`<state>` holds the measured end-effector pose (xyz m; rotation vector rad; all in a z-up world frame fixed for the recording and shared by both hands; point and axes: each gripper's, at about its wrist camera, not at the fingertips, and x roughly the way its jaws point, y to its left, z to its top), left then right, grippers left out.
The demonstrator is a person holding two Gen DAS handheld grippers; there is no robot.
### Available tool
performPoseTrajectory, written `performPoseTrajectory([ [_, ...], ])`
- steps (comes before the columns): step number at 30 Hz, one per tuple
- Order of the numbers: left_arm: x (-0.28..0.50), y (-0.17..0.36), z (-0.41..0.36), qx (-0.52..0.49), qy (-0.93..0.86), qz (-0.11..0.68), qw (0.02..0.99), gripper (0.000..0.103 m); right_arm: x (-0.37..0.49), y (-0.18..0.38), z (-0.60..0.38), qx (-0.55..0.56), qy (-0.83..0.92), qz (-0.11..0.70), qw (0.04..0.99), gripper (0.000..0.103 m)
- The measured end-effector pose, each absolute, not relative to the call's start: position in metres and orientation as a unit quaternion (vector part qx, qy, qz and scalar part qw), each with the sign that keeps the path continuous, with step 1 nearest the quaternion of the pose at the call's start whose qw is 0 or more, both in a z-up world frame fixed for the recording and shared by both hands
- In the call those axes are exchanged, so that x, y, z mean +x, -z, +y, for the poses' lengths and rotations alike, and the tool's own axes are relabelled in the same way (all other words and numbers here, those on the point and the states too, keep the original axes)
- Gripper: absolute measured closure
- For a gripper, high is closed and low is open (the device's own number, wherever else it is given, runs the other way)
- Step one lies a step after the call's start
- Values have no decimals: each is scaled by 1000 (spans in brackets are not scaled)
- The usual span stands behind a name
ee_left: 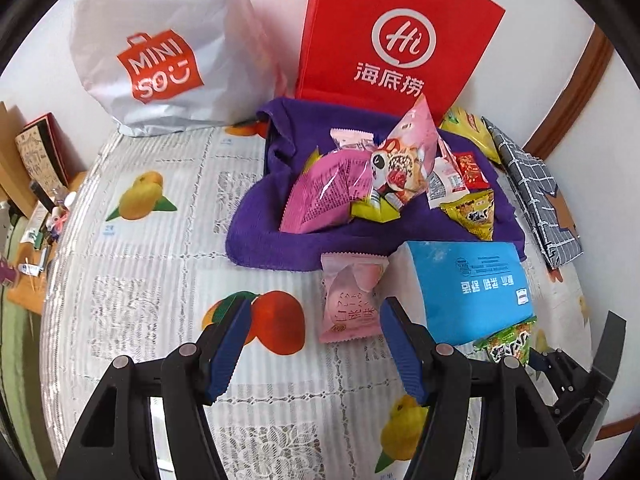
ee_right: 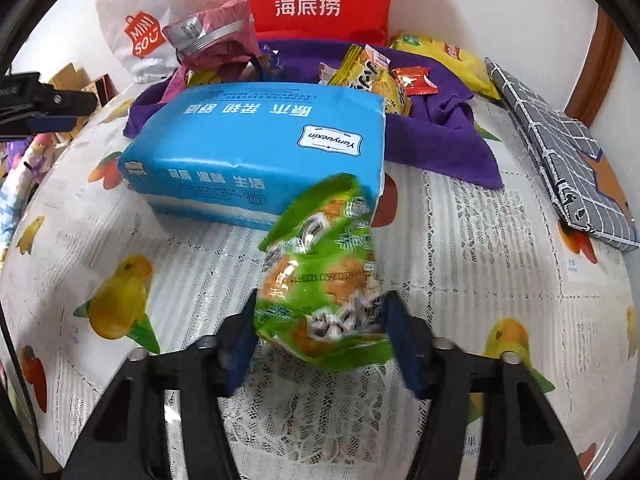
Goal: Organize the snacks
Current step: 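Grasp the pink wrapped candy with the left gripper while the right gripper holds the green bag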
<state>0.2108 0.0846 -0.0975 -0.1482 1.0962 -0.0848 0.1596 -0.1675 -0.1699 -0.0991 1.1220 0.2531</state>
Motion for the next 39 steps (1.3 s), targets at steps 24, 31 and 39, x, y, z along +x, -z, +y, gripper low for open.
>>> performPoseTrajectory([
  [24,298,92,27,-52,61,486,870,56,163,164,-215,-9,-101,525,845,48],
  [31,299,91,12,-65,101,484,867,65,164,165,-215,-7,-102,526,844,49],
  [39,289,83,5,-53,102,484,867,53,159,160,-214,-9,-102,521,847,49],
])
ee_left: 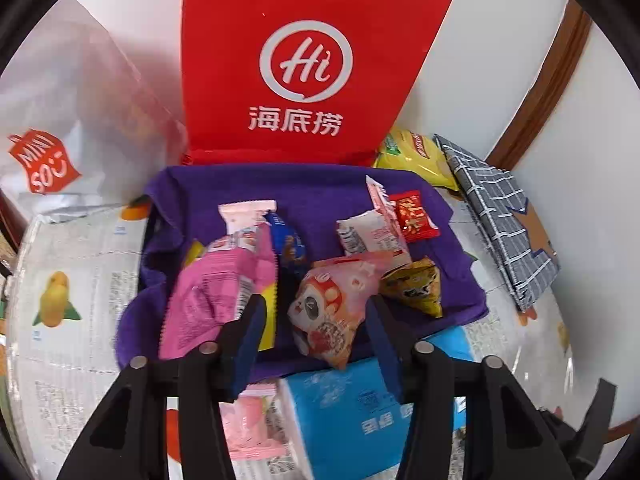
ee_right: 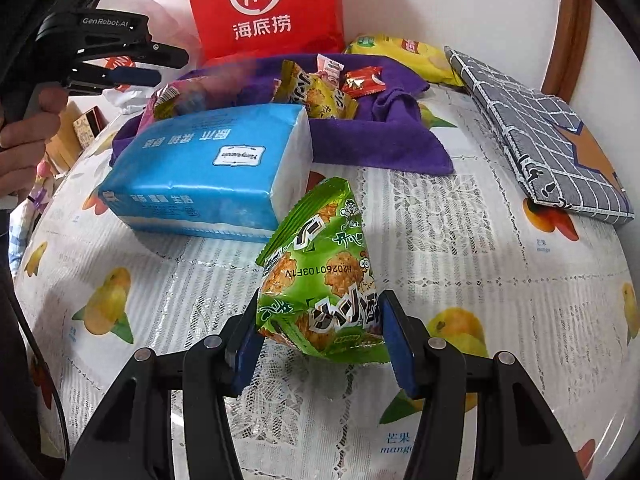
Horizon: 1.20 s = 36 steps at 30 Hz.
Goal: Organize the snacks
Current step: 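Grasp the pink wrapped candy with the left gripper while the right gripper holds the green bag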
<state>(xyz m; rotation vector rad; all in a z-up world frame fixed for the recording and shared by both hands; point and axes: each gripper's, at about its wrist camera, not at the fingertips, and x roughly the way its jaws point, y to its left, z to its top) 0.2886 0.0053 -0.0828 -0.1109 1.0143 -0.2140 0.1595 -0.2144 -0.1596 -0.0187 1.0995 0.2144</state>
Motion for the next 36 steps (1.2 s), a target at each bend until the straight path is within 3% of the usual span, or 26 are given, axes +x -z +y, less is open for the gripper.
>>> performPoseTrajectory([
  [16,237,133,71,-89,69,532,839,53,147,146,-211,-15,-90,512,854,49],
  [32,248,163,51,-63,85,537,837,54,155,154,-214,-14,-71,523,849,49],
  [36,247,162,54,-65,88,535,838,66,156,159,-215,-9,-68,528,847,49],
])
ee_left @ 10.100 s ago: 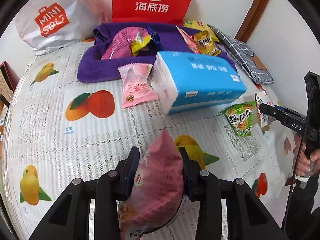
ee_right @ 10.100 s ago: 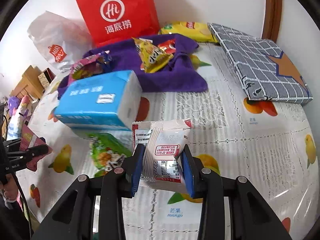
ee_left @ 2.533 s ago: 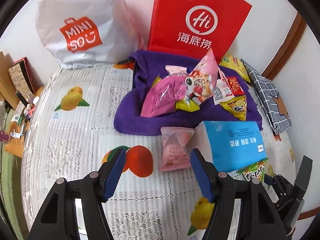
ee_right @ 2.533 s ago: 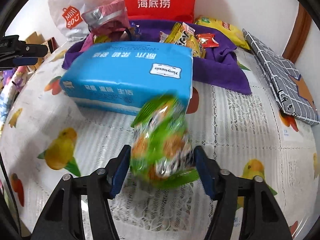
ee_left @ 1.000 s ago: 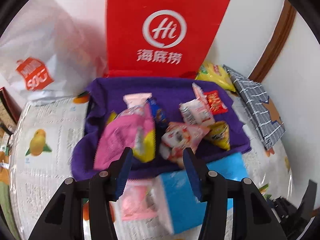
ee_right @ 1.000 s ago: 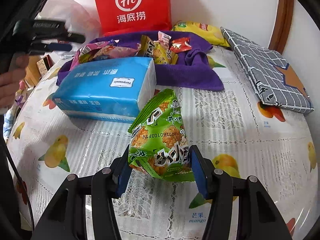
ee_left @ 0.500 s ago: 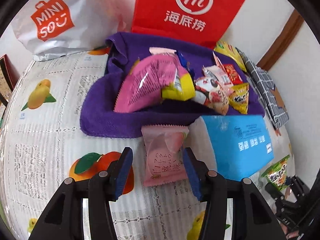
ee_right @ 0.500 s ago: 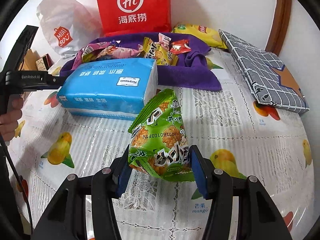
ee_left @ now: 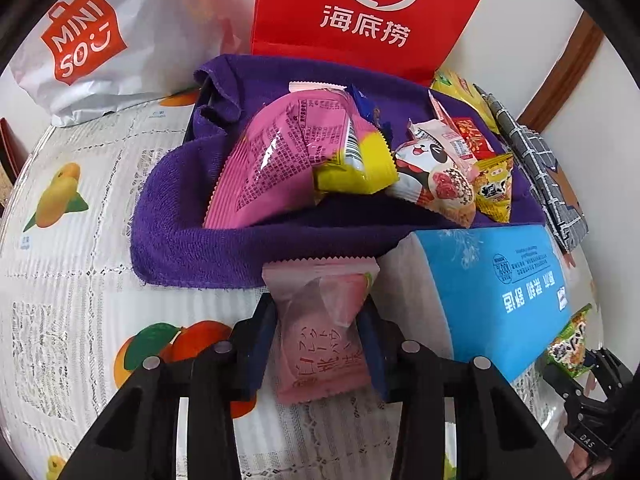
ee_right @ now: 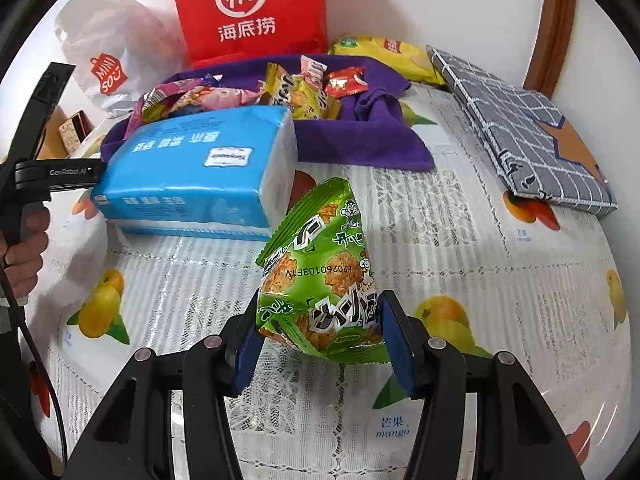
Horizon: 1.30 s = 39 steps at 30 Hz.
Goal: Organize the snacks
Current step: 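Grasp the pink wrapped candy with the left gripper while the right gripper holds the green bag, then carry the pink candy and green bag over the purple towel with both grippers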
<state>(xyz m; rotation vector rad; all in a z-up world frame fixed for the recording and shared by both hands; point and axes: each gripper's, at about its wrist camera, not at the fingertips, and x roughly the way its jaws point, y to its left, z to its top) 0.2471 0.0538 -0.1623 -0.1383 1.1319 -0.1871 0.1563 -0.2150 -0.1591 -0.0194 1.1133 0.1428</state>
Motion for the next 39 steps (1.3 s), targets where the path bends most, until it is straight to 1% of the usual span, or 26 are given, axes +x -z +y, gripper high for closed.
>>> performPoseTrajectory([
  [6,238,156,61,-74,91,534,837,66,150,148,-214,-13,-69,517,853,49],
  [14,204,135,67,-81,103,526,841,66,140,124,-213,-10,-67,496,866,49],
  [28,145,88,52,-62,115,486,864,66,115,68,-205,-2,-65,447,892,49],
  [39,111,62,42,-55,118,467,875,66,96,40,-205,3,-64,420,905,49],
])
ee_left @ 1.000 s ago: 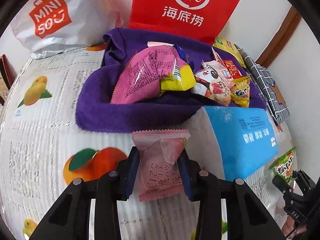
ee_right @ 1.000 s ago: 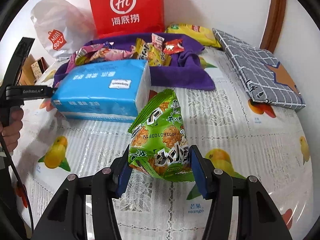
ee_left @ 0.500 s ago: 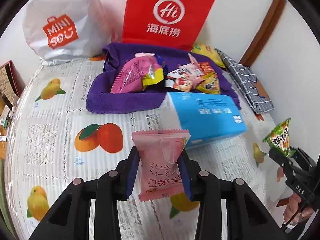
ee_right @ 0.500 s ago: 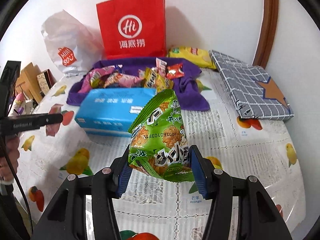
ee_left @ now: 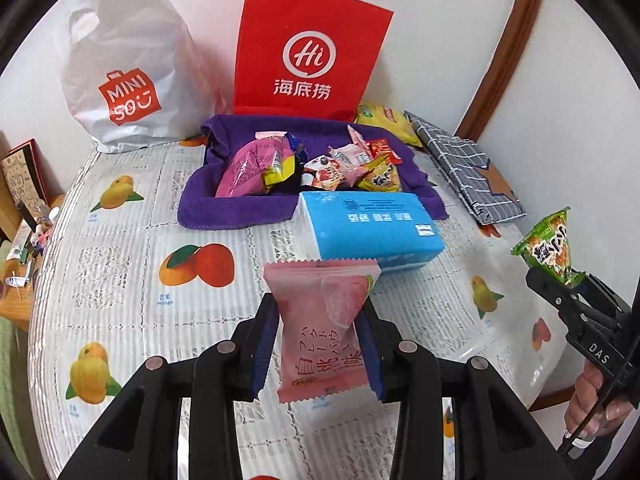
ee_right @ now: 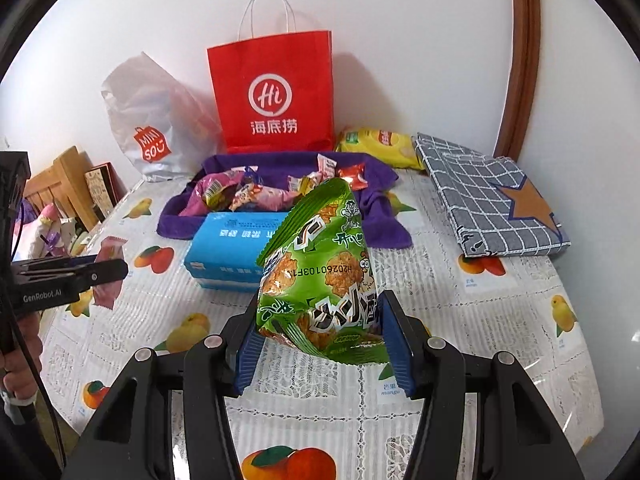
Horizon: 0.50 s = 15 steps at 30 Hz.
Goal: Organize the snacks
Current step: 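Carry the pink candy and green bag over the purple towel with both grippers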
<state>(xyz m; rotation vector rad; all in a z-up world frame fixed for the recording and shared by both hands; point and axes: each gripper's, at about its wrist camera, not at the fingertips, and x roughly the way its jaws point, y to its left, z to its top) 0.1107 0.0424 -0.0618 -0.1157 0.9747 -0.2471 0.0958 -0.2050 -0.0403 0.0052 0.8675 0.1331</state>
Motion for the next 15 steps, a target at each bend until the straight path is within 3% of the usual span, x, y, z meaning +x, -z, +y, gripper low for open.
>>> performPoseTrajectory([
  [15,101,31,37,-53,125,444,886,66,105,8,-195,-9,-69,397,915,49],
])
